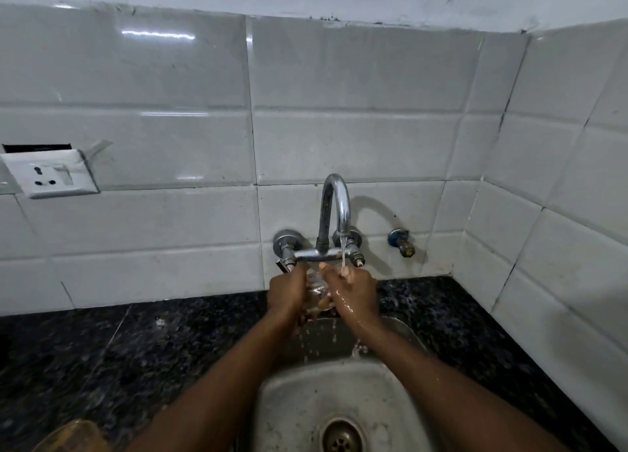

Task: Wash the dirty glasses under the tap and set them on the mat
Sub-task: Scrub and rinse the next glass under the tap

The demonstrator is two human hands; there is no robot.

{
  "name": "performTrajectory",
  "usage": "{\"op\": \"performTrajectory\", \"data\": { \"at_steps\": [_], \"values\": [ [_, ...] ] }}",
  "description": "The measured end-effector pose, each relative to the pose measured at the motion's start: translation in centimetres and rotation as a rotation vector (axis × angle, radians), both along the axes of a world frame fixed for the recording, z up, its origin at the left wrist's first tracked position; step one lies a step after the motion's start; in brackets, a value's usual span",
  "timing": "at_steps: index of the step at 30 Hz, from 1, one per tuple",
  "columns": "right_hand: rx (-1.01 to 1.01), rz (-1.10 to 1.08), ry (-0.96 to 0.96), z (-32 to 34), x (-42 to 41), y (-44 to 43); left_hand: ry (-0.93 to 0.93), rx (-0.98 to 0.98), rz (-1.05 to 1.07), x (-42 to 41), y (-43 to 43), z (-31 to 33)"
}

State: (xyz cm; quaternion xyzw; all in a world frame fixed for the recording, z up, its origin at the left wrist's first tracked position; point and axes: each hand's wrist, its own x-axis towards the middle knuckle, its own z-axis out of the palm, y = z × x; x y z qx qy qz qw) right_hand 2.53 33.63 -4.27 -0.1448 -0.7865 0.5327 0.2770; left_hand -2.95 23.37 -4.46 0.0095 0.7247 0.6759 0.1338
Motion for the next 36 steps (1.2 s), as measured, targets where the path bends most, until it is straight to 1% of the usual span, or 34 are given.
{"op": "performTrajectory", "data": {
  "at_steps": [2,3,4,5,7,8,9,10,11,12,13,14,15,16,17,19,21,22,24,25,26,27,28,30,31,32,33,34,35,36],
  "values": [
    [-0.391,-0.014,-0.091,0.7,-0.2,-0.2,0.537,-0.164,0.137,0.3,0.1,-1.1],
    [-0.467,-0.031,-0.114,0.9,-0.3,-0.3,0.692,-0.203,0.171,0.4,0.2,-1.2],
    [-0.409,-0.035,-0.094,0.8,-0.3,-0.3,0.686,-0.212,0.173,0.1,0.2,-1.2],
    [-0.231,-0.039,-0.054,0.4,-0.2,-0.1,0.518,-0.183,0.142,-0.2,0.2,-0.8],
    [0.157,0.008,0.024,-0.1,0.2,0.2,-0.031,-0.032,-0.035,-0.3,0.0,0.4],
    [0.267,0.004,0.027,-0.3,0.3,0.3,-0.208,0.053,-0.122,-0.2,-0.3,0.5],
    [0.296,0.004,0.034,-0.3,0.3,0.5,-0.255,0.091,-0.153,0.0,-0.3,0.5],
    [0.267,-0.003,0.06,-0.3,0.2,0.6,-0.227,0.104,-0.127,0.0,-0.2,0.3],
    [0.244,-0.011,0.096,-0.1,0.1,0.6,-0.148,0.112,-0.067,0.2,0.0,0.3],
    [0.271,0.006,0.127,0.4,0.2,0.6,-0.075,0.113,0.007,0.0,0.3,-0.1],
    [0.458,0.042,0.163,1.0,0.2,0.7,-0.042,0.121,0.07,0.0,0.5,-0.4],
    [0.689,0.118,0.2,1.6,0.2,1.0,-0.062,0.158,0.092,0.0,0.7,-0.6],
    [0.959,0.19,0.217,2.3,0.0,1.3,-0.141,0.233,0.062,0.1,0.8,-0.5],
    [1.127,0.259,0.18,3.1,-0.2,1.6,-0.255,0.305,0.001,0.3,0.9,-0.6],
    [1.211,0.292,0.142,3.8,-0.4,1.9,-0.362,0.348,-0.065,0.6,0.8,-0.7],
    [1.267,0.262,0.142,4.2,-0.4,2.2,-0.503,0.341,-0.106,1.2,0.6,-1.1],
    [1.245,0.197,0.194,3.9,-0.2,2.3,-0.531,0.402,-0.094,1.6,0.8,-1.4],
    [1.16,0.18,0.201,3.5,-0.3,2.4,-0.523,0.467,-0.109,1.5,0.9,-1.3],
    [0.901,0.172,0.14,2.6,-0.5,2.2,-0.494,0.63,-0.143,1.5,1.1,-0.6],
    [0.763,0.139,0.124,2.0,-0.5,2.0,-0.47,0.672,-0.151,1.5,1.1,-0.2],
    [0.59,0.087,0.121,1.4,-0.3,1.6,-0.42,0.661,-0.151,1.3,1.2,-0.1],
    [0.378,0.02,0.124,0.7,-0.1,1.3,-0.31,0.544,-0.131,1.3,1.3,0.1],
    [0.144,-0.057,0.109,-0.1,0.1,0.9,-0.142,0.333,-0.099,1.1,1.4,0.3],
    [-0.277,-0.155,-0.008,-1.6,0.5,0.1,0.292,-0.189,-0.016,0.4,1.6,0.6],
    [-0.446,-0.131,-0.096,-2.5,0.5,0.0,0.503,-0.436,0.019,0.2,1.6,1.0],
    [-0.596,-0.058,-0.172,-3.0,0.6,-0.4,0.67,-0.618,0.018,0.1,1.6,1.6],
    [-0.732,0.031,-0.232,-3.3,0.9,-0.6,0.781,-0.73,-0.02,0.1,1.9,2.1],
    [-0.816,0.089,-0.266,-3.4,1.0,-0.5,0.811,-0.794,-0.08,-0.1,2.1,2.3],
    [-0.821,0.107,-0.264,-3.4,1.0,-0.2,0.768,-0.809,-0.125,-0.3,2.2,2.5],
    [-0.74,0.1,-0.242,-3.3,0.9,0.4,0.684,-0.779,-0.15,-0.7,2.1,2.5]
  ]
}}
